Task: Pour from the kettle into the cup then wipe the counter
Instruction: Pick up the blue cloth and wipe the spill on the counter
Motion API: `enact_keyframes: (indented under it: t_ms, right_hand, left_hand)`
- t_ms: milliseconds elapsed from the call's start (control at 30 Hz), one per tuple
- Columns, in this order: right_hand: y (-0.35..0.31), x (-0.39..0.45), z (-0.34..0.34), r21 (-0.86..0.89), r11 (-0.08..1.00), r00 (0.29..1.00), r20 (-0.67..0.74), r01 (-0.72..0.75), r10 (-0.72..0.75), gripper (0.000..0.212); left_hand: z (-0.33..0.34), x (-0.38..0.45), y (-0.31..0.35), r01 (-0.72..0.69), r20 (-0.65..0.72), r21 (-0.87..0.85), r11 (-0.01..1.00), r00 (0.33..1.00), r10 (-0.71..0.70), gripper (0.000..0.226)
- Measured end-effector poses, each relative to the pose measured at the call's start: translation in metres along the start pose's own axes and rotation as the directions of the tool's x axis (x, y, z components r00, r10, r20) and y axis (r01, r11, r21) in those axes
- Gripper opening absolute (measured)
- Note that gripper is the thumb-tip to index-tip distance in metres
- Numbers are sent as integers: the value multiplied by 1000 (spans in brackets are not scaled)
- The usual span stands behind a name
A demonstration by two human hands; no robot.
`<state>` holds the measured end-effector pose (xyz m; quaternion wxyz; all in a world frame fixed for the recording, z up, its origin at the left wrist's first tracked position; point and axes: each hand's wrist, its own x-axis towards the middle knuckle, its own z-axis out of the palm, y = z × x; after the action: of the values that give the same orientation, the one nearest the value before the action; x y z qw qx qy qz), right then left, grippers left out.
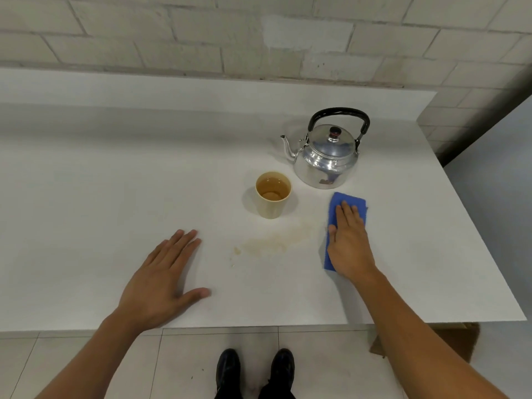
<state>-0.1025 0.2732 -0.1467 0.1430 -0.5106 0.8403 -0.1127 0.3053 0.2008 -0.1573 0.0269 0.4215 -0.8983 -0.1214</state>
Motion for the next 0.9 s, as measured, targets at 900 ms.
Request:
enact_keyframes:
  t_ms: [900]
  right_hand:
    - [-45, -52, 21, 147, 889, 898, 15, 434, -440, 54]
  left_hand:
    - [2, 0, -1, -14, -16, 16, 1000, 1000, 14, 104]
